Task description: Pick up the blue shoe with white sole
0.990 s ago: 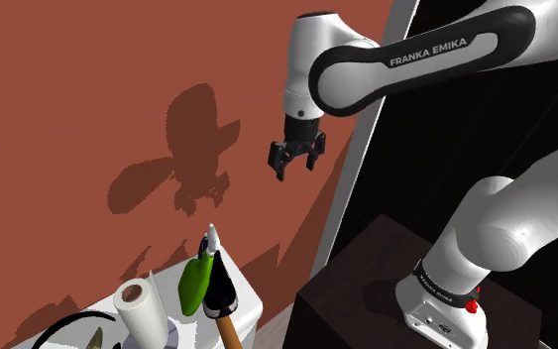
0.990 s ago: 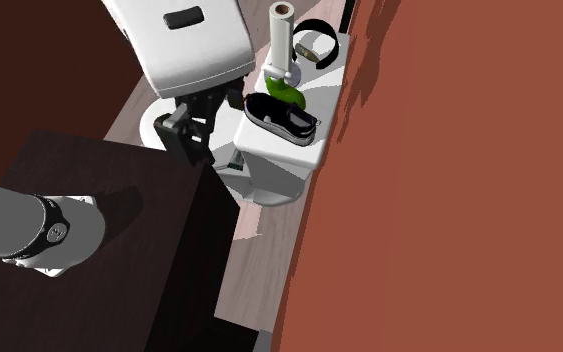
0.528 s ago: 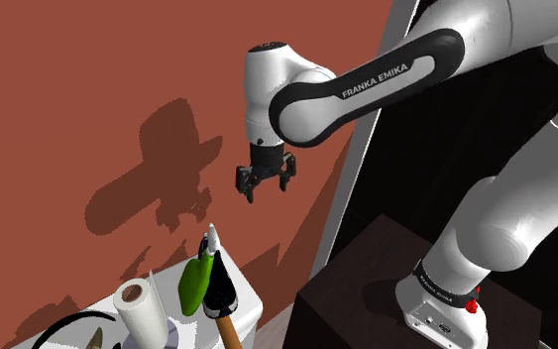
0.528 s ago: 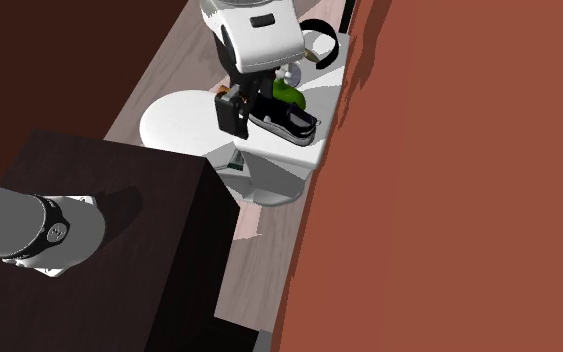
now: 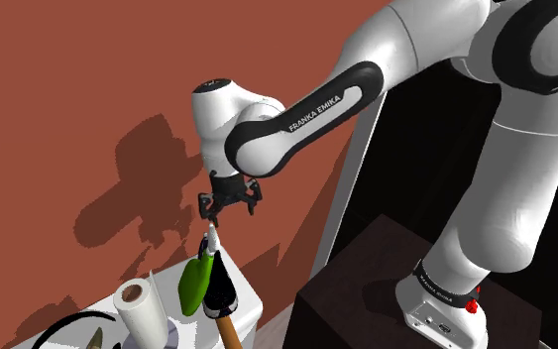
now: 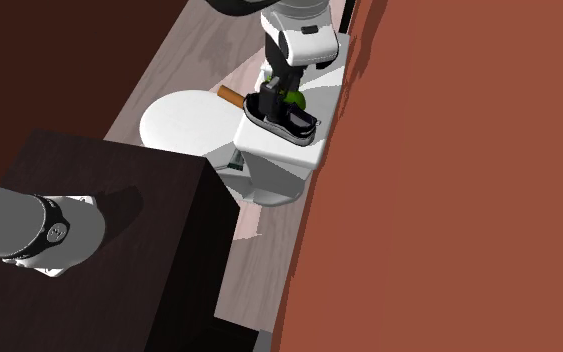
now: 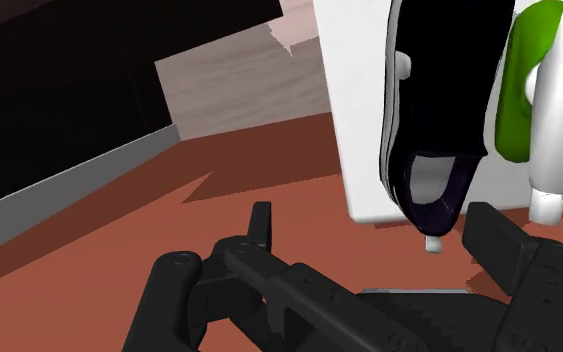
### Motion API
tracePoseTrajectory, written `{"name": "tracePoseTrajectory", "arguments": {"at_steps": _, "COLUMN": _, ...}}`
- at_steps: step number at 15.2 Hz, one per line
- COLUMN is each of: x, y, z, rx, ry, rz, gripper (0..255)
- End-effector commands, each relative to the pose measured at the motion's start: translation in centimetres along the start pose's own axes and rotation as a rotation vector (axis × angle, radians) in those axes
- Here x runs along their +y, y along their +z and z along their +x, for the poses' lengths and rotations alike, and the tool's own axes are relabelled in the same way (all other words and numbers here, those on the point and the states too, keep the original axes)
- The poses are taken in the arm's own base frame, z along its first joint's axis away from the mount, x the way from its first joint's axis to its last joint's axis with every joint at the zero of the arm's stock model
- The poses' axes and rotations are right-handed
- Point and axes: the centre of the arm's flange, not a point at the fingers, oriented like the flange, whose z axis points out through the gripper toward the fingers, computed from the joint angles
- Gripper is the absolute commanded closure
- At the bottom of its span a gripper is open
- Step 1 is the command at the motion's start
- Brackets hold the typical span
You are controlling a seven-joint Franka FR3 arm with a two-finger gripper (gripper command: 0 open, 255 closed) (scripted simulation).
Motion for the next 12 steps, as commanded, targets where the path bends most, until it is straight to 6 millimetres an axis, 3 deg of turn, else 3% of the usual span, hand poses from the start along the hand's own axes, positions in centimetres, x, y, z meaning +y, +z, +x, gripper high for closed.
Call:
{"name": "tracePoseTrajectory", "arguments": {"at_steps": 1, "x": -2.5, "y": 1.3, "z": 0.4, "rx": -0.004, "ry": 0.018, "rz": -0.009, "gripper": 0}}
{"name": "tracePoseTrajectory", "arguments": {"at_steps": 6, "x": -8.0, "y": 4.8, "z": 1.6, "rx": -0.016, "ry": 0.055, "rz": -0.028, "gripper": 0}}
{"name": "tracePoseTrajectory", "arguments": {"at_steps": 12, "x": -8.3, "y": 7.9, "z": 1.6, "rx": -0.016, "ry": 0.055, "rz": -0.028, "gripper": 0}}
